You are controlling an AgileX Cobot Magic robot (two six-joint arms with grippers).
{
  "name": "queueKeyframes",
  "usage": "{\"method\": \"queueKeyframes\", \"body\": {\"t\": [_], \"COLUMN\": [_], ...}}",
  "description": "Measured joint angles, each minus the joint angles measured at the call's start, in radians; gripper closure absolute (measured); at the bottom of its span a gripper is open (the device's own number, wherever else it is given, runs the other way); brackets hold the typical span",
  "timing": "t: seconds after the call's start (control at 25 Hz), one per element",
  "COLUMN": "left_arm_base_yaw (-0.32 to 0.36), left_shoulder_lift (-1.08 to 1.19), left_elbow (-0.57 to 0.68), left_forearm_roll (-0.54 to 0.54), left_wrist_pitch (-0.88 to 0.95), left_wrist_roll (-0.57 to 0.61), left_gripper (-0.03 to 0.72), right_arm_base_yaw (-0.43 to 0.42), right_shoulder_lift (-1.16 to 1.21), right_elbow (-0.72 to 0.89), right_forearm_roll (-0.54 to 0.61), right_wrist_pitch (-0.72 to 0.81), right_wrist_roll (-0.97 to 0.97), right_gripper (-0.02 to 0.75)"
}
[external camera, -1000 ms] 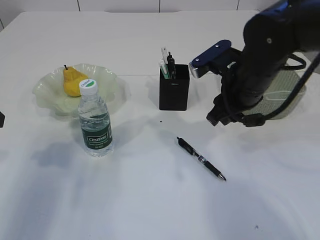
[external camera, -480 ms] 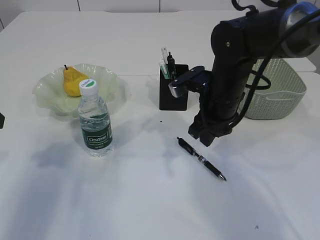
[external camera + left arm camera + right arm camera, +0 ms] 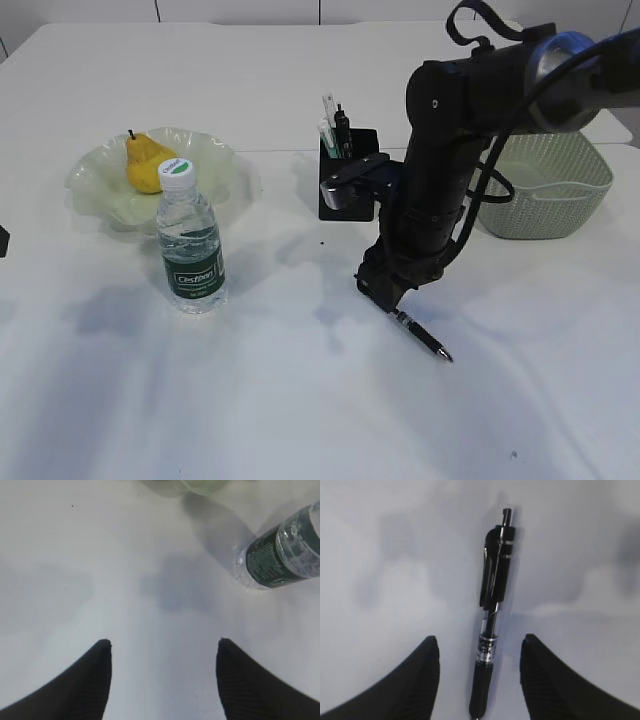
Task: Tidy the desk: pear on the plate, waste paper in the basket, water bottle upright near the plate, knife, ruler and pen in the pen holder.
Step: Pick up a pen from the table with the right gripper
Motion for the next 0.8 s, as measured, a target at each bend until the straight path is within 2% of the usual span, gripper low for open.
{"method": "queueKeyframes", "body": {"t": [0.8], "left_arm_base_yaw": [0.000], "left_shoulder_lift": [0.000], "left_elbow": [0.000], "left_forearm_roll": [0.000], "left_wrist_pitch": [-0.004], "left_wrist_roll": [0.000], "left_gripper": [0.223], "right_arm_base_yaw": [0.000], "right_shoulder_lift": [0.083], "right_elbow": [-0.032], "right_forearm_roll": [-0.013], "right_wrist_pitch": [-0.030], "right_wrist_roll": [0.014], "right_gripper": [0.341]}}
